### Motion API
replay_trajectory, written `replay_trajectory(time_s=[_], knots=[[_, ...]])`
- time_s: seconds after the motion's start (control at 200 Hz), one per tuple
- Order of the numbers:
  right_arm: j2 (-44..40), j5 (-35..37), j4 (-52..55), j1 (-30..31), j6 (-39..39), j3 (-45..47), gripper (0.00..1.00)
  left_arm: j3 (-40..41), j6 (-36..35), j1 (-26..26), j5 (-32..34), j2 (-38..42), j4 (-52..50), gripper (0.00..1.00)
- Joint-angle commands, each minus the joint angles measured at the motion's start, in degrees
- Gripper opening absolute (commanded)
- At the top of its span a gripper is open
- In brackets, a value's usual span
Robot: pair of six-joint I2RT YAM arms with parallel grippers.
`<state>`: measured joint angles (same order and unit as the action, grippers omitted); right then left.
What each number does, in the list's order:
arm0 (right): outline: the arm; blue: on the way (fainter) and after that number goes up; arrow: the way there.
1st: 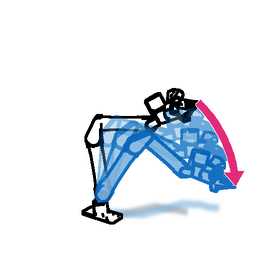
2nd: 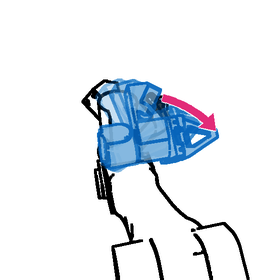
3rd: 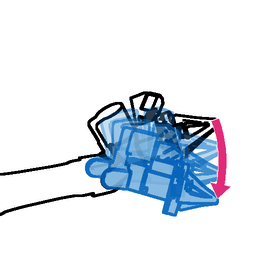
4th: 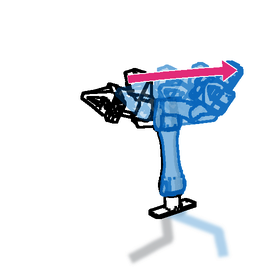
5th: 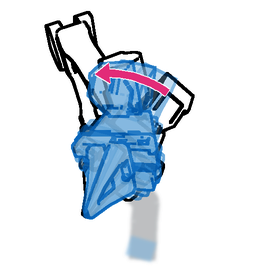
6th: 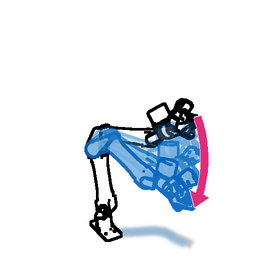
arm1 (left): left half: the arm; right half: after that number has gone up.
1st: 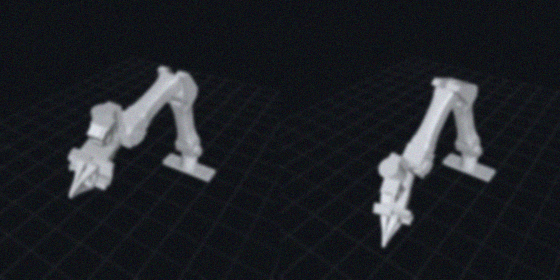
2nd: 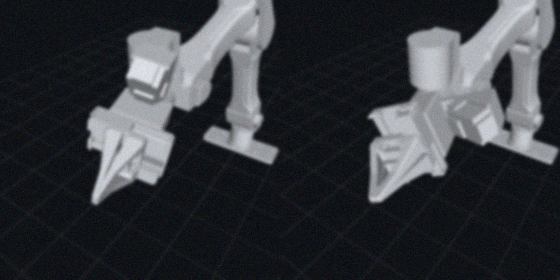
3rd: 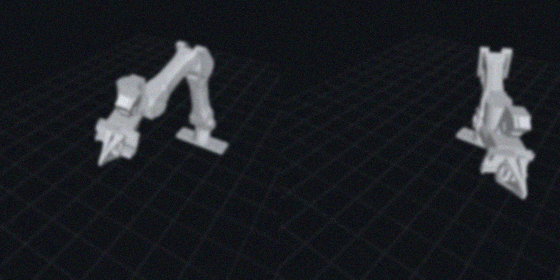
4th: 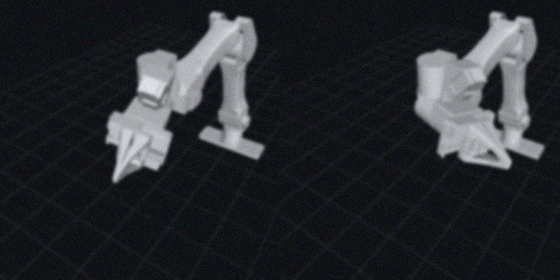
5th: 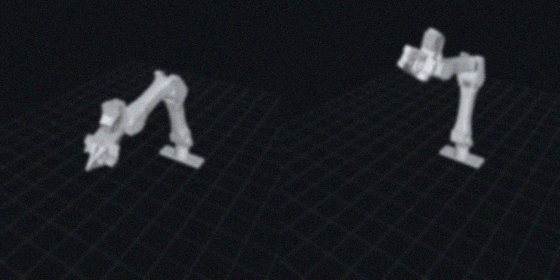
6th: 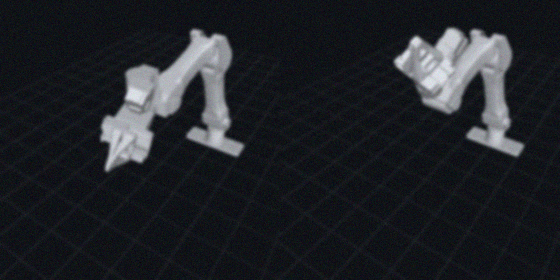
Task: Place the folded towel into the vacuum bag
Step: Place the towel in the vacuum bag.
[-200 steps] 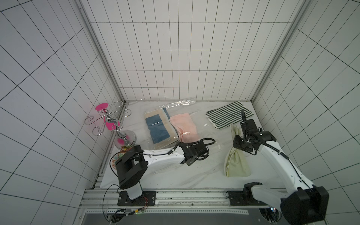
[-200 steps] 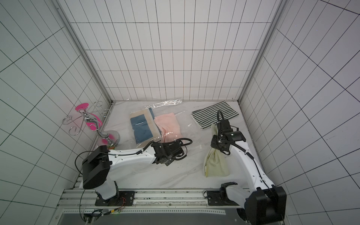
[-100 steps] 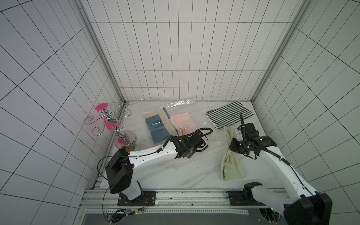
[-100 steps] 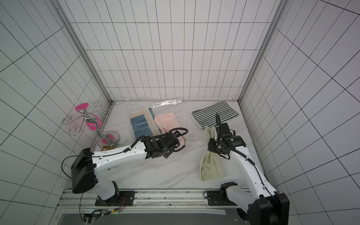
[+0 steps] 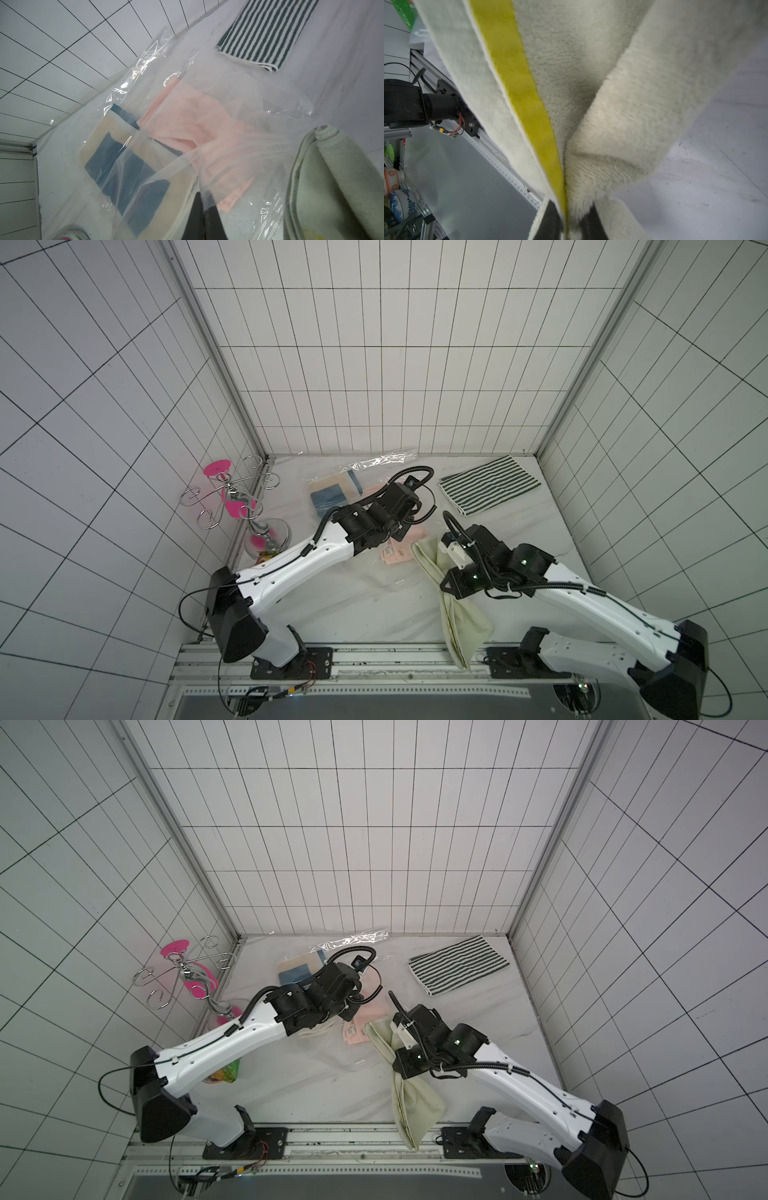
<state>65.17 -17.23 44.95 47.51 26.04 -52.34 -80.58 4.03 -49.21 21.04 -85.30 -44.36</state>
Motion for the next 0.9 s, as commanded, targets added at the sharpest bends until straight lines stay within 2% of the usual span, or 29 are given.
replay_trajectory(time_s=[0.0, 0.06, 0.16, 0.28, 0.455, 0.6, 0.69, 0.805, 0.9], knots=[[6.5, -0.7, -7.0, -0.1, -1.1, -5.8, 0.00, -2.6, -0.3, 1.8, -2.1, -0.6, 5.9, 0.00], [11.6, -0.7, -8.1, -1.6, -2.1, -9.9, 0.00, -3.4, -0.2, 2.4, -3.2, -0.9, 6.7, 0.00], [18.0, -5.7, -12.1, -4.8, -2.1, -15.8, 0.00, -4.3, -0.2, 2.6, -5.1, -1.1, 7.7, 0.00], [22.3, -10.0, -12.9, -3.5, -2.9, -22.1, 0.00, -5.8, -0.6, 3.4, -4.8, -2.1, 7.8, 0.00], [23.4, -11.2, -10.9, -0.8, -5.1, -20.5, 0.00, -7.2, 1.4, 8.6, -7.6, -3.0, 9.9, 0.00], [24.0, -12.2, -7.9, -0.6, -7.9, -18.4, 0.00, -8.4, 1.1, 9.2, -10.1, -3.6, 10.5, 0.00], [25.8, -11.6, -6.2, -1.4, -10.0, -18.4, 0.00, -7.9, 1.7, 9.1, -12.5, -3.6, 10.7, 0.00], [29.4, -11.5, -7.1, -5.3, -10.8, -19.2, 0.00, -6.4, 2.6, 9.0, -14.9, -2.9, 11.8, 0.00], [31.8, -3.3, -7.1, -6.2, -12.7, -23.2, 0.00, -5.4, 2.7, 8.2, -18.7, -2.4, 12.0, 0.00]])
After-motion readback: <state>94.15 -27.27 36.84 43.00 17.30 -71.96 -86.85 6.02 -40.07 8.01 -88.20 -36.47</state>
